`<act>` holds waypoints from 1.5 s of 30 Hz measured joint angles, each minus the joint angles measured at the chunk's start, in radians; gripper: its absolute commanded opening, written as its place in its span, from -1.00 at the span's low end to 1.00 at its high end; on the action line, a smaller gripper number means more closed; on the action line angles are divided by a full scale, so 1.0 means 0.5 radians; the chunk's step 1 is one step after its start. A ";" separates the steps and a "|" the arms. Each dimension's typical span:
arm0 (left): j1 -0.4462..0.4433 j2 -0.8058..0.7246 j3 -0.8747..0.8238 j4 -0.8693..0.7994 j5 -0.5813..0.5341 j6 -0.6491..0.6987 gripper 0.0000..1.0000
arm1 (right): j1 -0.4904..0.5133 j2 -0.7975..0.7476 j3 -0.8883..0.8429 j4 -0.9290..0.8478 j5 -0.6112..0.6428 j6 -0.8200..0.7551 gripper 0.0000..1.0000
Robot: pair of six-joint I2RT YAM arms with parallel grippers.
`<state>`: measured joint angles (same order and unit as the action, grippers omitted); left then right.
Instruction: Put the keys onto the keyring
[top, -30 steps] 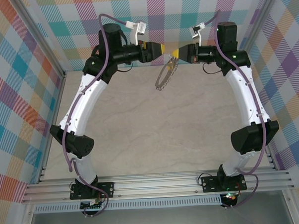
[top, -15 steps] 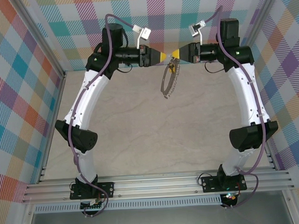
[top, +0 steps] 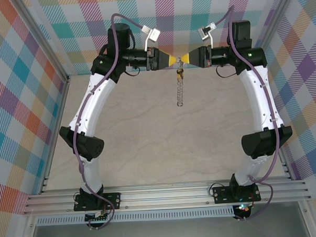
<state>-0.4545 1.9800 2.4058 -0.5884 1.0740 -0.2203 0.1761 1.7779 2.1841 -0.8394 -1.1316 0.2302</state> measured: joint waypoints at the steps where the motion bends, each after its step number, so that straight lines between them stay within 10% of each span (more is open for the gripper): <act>1: 0.000 0.003 0.000 0.008 0.004 -0.005 -0.36 | 0.000 0.000 0.000 0.000 -0.008 0.000 -1.00; 45: -0.063 0.145 0.120 0.083 0.140 -0.102 -0.68 | 0.015 0.000 0.000 0.073 -0.067 0.060 -1.00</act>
<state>-0.4862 2.0525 2.4657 -0.5468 1.1442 -0.2714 0.1837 1.7779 2.1841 -0.8028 -1.1652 0.2604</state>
